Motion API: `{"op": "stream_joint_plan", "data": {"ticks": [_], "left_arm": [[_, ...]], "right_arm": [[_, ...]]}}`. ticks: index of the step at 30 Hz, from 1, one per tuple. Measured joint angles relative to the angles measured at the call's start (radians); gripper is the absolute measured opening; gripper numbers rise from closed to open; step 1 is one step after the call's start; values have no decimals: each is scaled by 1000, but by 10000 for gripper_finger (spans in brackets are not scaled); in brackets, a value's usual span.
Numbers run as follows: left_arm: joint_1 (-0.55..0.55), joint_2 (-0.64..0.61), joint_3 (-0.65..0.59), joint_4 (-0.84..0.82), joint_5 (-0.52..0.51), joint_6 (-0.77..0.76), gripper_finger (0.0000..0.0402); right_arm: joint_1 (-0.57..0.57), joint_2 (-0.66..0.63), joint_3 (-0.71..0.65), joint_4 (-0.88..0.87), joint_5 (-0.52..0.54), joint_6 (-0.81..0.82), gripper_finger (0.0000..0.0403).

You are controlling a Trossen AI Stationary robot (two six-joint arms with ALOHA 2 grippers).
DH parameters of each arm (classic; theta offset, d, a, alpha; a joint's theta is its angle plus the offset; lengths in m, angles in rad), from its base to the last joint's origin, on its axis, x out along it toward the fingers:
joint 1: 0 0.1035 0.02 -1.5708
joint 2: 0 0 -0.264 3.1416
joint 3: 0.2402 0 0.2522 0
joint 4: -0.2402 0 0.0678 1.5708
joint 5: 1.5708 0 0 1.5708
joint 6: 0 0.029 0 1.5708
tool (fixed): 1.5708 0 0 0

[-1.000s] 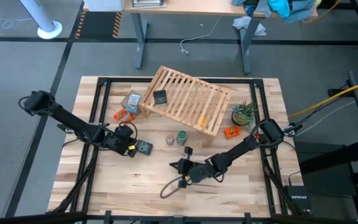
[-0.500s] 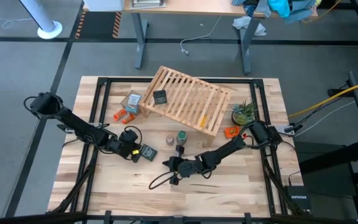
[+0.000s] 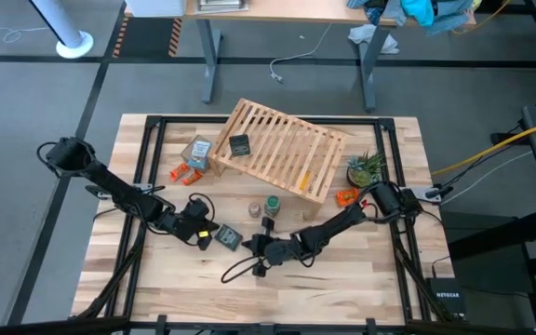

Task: Shelf spices
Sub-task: Put the green seasoning can on the shelf

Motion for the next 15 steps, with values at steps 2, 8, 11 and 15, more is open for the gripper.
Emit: {"op": "stream_joint_plan", "data": {"ticks": [2, 8, 11, 15], "left_arm": [[0, 0, 6, 0, 0, 13, 0], [0, 0, 7, -4, 0, 12, 0], [0, 0, 7, -34, -6, 23, 0], [2, 0, 7, -146, -41, -17, 0]], "right_arm": [[-1, 0, 0, 0, -6, 0, 5], [-7, 0, 0, 0, -13, 2, 5], [-7, 0, 0, 0, -13, 3, 5], [-6, 0, 0, 0, -21, 3, 5]]}}
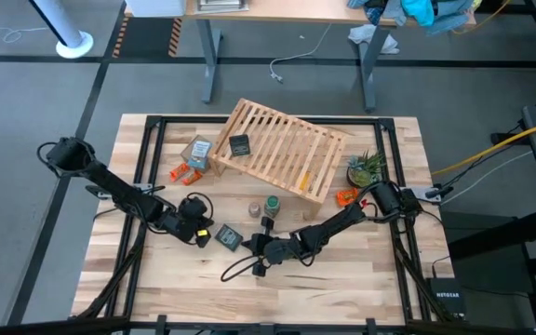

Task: Shelf spices
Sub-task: Put the green seasoning can on the shelf

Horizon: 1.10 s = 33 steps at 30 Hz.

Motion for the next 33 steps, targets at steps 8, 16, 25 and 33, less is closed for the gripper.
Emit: {"op": "stream_joint_plan", "data": {"ticks": [8, 16, 25, 33], "left_arm": [[0, 31, 0, 64, 10, -19, 0], [-3, 168, 6, 254, 82, 1, 0], [-27, 196, 80, 221, 52, 87, 0], [-38, 193, 139, 138, 24, 90, 0]], "right_arm": [[0, 9, 0, 12, 0, 2, 5], [-2, 81, 0, 90, -19, 46, 5], [-2, 85, 0, 106, -39, 45, 5], [-2, 85, 0, 105, -50, 45, 5]]}}
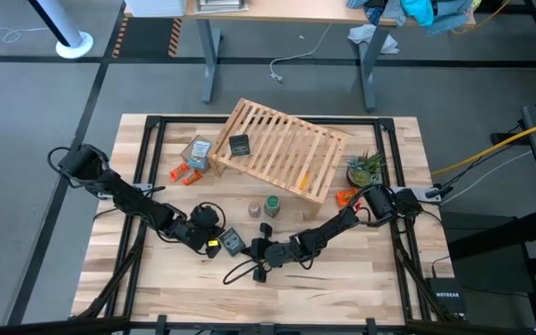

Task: Shelf spices
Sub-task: Put the green seasoning can on the shelf

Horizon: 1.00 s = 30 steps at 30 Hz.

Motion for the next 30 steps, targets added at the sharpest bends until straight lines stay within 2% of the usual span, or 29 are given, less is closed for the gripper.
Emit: {"op": "stream_joint_plan", "data": {"ticks": [7, 15, 20, 30], "left_arm": [[-14, 0, 29, -21, -11, 26, 0], [-46, -3, 103, -151, -30, 23, 0], [-69, -5, 162, -244, -48, 22, 0], [-117, -8, 210, -242, -63, 22, 0]], "right_arm": [[0, 0, 0, -3, -1, 0, 5], [0, 1, 0, -8, -9, 3, 5], [-3, 0, 0, -29, -48, 67, 5], [-6, -1, -1, -43, -109, 153, 5]]}}
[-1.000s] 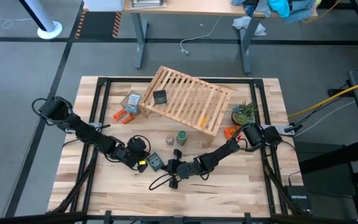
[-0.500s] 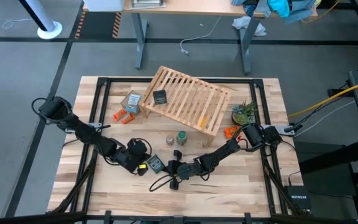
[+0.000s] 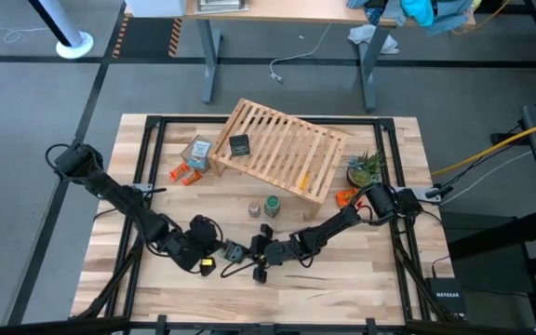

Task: Shelf spices
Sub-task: Put the green seasoning can on the shelf

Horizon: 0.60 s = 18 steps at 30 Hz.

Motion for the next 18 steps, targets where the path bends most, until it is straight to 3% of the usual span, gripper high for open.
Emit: {"op": "stream_joint_plan", "data": {"ticks": [18], "left_arm": [[-10, 5, 0, -29, -30, -46, 0]], "right_arm": [[1, -17, -3, 30, -14, -31, 5]]}}
